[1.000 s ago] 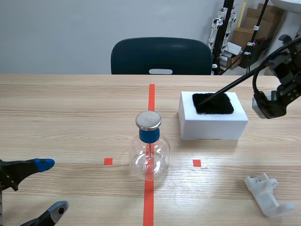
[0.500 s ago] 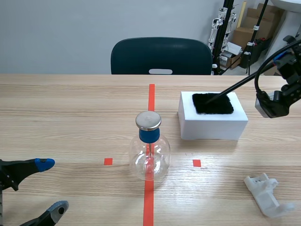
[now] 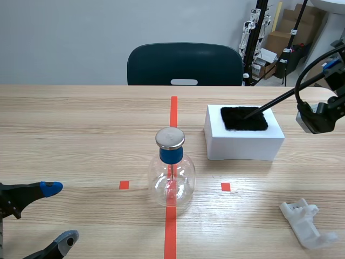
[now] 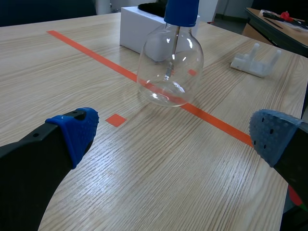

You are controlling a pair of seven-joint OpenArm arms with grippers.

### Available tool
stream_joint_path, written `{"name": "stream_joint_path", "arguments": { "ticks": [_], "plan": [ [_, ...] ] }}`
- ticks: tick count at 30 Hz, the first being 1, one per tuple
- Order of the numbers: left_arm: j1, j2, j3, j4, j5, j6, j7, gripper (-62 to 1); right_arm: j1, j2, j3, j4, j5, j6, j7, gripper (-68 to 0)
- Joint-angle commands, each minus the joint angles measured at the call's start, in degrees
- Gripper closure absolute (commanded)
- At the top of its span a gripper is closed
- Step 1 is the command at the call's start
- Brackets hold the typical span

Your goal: Do the electroscope experiment. rub the rod on the fur

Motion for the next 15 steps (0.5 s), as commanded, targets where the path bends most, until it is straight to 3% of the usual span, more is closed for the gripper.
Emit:
{"name": "stream_joint_path", "arguments": {
  "ticks": [1, 3, 6, 15],
  "plan": [
    [-0.3, 0.1, -0.4, 0.3, -0.6, -0.1, -0.9, -62.3, 1.3, 1.1, 0.4, 0.6, -0.9, -1.2, 2.3, -0.2],
    [-0.3, 0.1, -0.4, 0.3, -0.6, -0.1, -0.9, -62.3, 1.3, 0.8, 0.2, 1.4, -0.8, -2.9, 4.6, -0.2],
    [-0.3, 0.1, -0.4, 0.3, -0.6, -0.1, -0.9, -62.3, 1.3, 0.9, -0.3, 2.3, -0.5, -3.3, 4.6, -0.1],
    [-0.3, 0.1, -0.4, 0.3, -0.6, -0.1, -0.9, -62.3, 1.7, 2.0, -0.3, -0.8, 0.0, -0.6, -2.4, -0.1]
  ]
}}
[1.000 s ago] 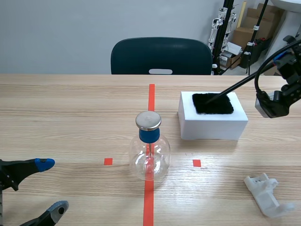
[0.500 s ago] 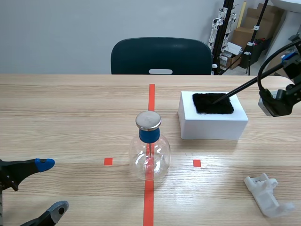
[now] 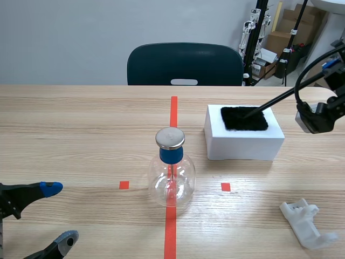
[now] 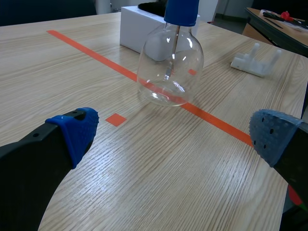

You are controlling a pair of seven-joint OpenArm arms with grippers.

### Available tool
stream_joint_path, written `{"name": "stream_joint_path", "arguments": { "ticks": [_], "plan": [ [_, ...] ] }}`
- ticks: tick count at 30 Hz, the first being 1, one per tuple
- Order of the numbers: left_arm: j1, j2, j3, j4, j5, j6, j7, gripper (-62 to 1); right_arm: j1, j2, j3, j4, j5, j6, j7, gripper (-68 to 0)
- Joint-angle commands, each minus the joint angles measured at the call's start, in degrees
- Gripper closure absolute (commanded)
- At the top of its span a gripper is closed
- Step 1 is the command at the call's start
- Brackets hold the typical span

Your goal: Do the electroscope experiment. rub the rod on the fur

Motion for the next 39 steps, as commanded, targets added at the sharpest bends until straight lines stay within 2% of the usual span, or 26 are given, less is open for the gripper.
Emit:
{"name": "stream_joint_path", "arguments": {
  "ticks": [1, 6, 9, 12, 16, 21, 23, 27, 30, 33, 39],
  "plan": [
    [-0.3, 0.1, -0.4, 0.3, -0.6, -0.1, -0.9, -62.3, 1.6, 1.7, 0.3, -0.2, -0.5, 0.1, -0.6, -0.1],
    [-0.3, 0.1, -0.4, 0.3, -0.6, -0.1, -0.9, -62.3, 1.4, 0.7, 0.3, 1.1, -0.7, -2.2, 3.8, -0.2],
    [-0.3, 0.1, -0.4, 0.3, -0.6, -0.1, -0.9, -62.3, 1.2, -0.1, 0.3, 2.9, -0.4, -2.4, 5.1, -0.1],
    [-0.3, 0.1, -0.4, 0.3, -0.6, -0.1, -0.9, -62.3, 1.1, -0.1, 0.3, 3.4, 0.2, -2.3, 4.3, -0.1],
    [-0.3, 0.1, -0.4, 0.3, -0.6, -0.1, -0.9, -62.3, 1.2, 1.2, 0.3, 2.3, 0.7, -0.1, 0.2, -0.1],
    [-0.3, 0.1, -0.4, 0.3, -0.6, -0.1, -0.9, -62.3, 1.6, 2.3, 0.4, -0.9, 0.3, -0.2, -0.5, -0.1],
    [-0.3, 0.1, -0.4, 0.3, -0.6, -0.1, -0.9, -62.3, 1.6, 2.2, 0.4, -0.9, 0.3, -0.3, 1.1, -0.2],
    [-0.3, 0.1, -0.4, 0.3, -0.6, -0.1, -0.9, -62.3, 1.4, 0.5, 0.4, 0.2, 0.3, -2.2, 5.3, -0.2],
    [-0.3, 0.1, -0.4, 0.3, -0.6, -0.1, -0.9, -62.3, 1.2, -0.2, 0.4, 1.8, 0.7, -2.6, 6.2, -0.2],
    [-0.3, 0.1, -0.4, 0.3, -0.6, -0.1, -0.9, -62.3, 1.1, 0.3, 0.4, 2.3, 2.2, -2.6, 5.8, -0.1],
    [-0.3, 0.1, -0.4, 0.3, -0.6, -0.1, -0.9, -62.3, 1.1, 4.4, 0.4, 2.3, 9.6, -3.3, 5.9, -0.2]
  ]
}}
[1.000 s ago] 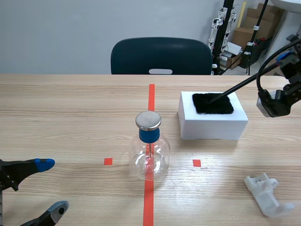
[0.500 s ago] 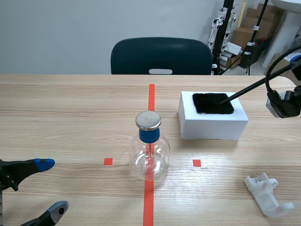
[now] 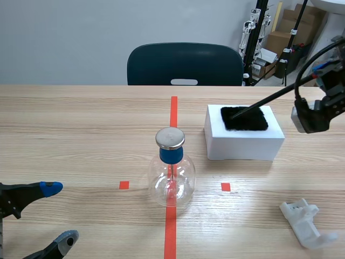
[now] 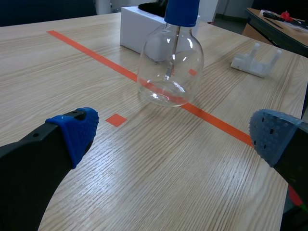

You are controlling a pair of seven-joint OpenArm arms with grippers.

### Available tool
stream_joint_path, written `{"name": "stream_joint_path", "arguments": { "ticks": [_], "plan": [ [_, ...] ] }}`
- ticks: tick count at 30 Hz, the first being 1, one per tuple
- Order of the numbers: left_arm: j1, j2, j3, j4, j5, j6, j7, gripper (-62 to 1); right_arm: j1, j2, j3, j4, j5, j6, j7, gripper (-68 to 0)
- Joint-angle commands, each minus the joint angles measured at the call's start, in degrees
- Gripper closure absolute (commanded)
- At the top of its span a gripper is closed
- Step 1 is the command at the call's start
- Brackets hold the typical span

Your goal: Do the electroscope experiment. rub the rod on the fur

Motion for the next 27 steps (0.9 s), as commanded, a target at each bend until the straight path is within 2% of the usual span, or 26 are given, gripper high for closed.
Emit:
{"name": "stream_joint_path", "arguments": {
  "ticks": [1, 6, 10, 14, 21, 27],
  "plan": [
    [-0.3, 0.1, -0.4, 0.3, -0.6, -0.1, -0.9, -62.3, 0.7, 2.3, 0.6, 0.3, 1.5, -1.8, -0.8, -0.2],
    [-0.3, 0.1, -0.4, 0.3, -0.6, -0.1, -0.9, -62.3, -2.0, 3.0, 3.8, 2.4, 6.4, -8.6, -0.1, -0.2],
    [-0.3, 0.1, -0.4, 0.3, -0.6, -0.1, -0.9, -62.3, -7.8, 3.1, 9.3, 7.8, 9.1, -11.9, 0.5, -0.2],
    [-0.3, 0.1, -0.4, 0.3, -0.6, -0.1, -0.9, -62.3, -14.4, 2.7, 14.5, 13.9, 10.6, -16.9, 0.5, -0.2],
    [-0.3, 0.1, -0.4, 0.3, -0.6, -0.1, -0.9, -62.3, -28.0, -4.0, 25.5, 23.3, 11.1, -25.7, 3.2, -0.2],
    [-0.3, 0.1, -0.4, 0.3, -0.6, -0.1, -0.9, -62.3, -41.4, -10.9, 32.7, 29.4, 11.0, -30.3, 8.7, -0.2]
  ]
}}
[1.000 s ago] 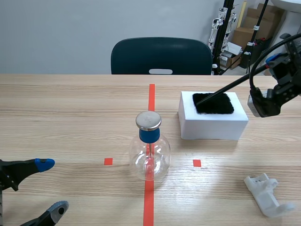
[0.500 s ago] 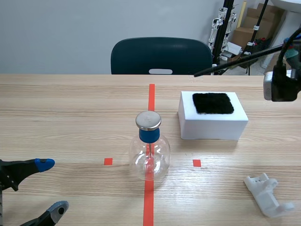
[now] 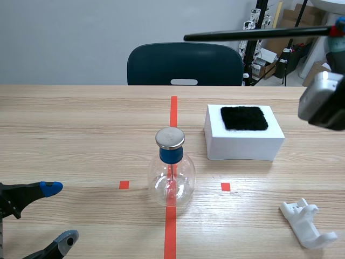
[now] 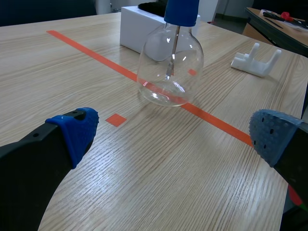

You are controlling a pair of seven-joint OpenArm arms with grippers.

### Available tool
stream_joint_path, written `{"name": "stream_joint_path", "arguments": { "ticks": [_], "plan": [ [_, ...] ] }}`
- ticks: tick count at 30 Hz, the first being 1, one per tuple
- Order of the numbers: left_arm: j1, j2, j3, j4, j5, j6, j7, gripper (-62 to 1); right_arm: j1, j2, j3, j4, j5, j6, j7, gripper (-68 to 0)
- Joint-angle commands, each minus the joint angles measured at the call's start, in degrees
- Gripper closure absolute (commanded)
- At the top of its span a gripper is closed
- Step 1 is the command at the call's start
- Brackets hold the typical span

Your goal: Do the electroscope experiment. rub the rod on the fur

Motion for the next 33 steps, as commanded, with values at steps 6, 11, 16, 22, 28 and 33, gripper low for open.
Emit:
{"name": "stream_joint_path", "arguments": {
  "ticks": [6, 11, 16, 22, 28, 33],
  "plan": [
    [-0.3, 0.1, -0.4, 0.3, -0.6, -0.1, -0.9, -62.3, -10.8, -3.5, 3.3, 2.3, -0.1, -8.0, 4.9, -0.2],
    [-0.3, 0.1, -0.4, 0.3, -0.6, -0.1, -0.9, -62.3, -17.4, -3.5, 3.3, 2.3, 0.0, -11.5, 5.8, -0.2],
    [-0.3, 0.1, -0.4, 0.3, -0.6, -0.1, -0.9, -62.3, -22.0, -3.5, 3.3, 2.3, 0.5, -12.3, 7.0, -0.2],
    [-0.3, 0.1, -0.4, 0.3, -0.6, -0.1, -0.9, -62.3, -23.6, -3.5, 3.1, 2.3, 0.9, -12.3, 9.6, -0.2],
    [-0.3, 0.1, -0.4, 0.3, -0.6, -0.1, -0.9, -62.3, -23.6, -3.5, 2.1, 2.3, 3.3, -12.3, 14.2, -0.2],
    [-0.3, 0.1, -0.4, 0.3, -0.6, -0.1, -0.9, -62.3, -23.6, -3.5, 2.1, 2.3, 6.8, -12.3, 20.2, -0.2]
  ]
}}
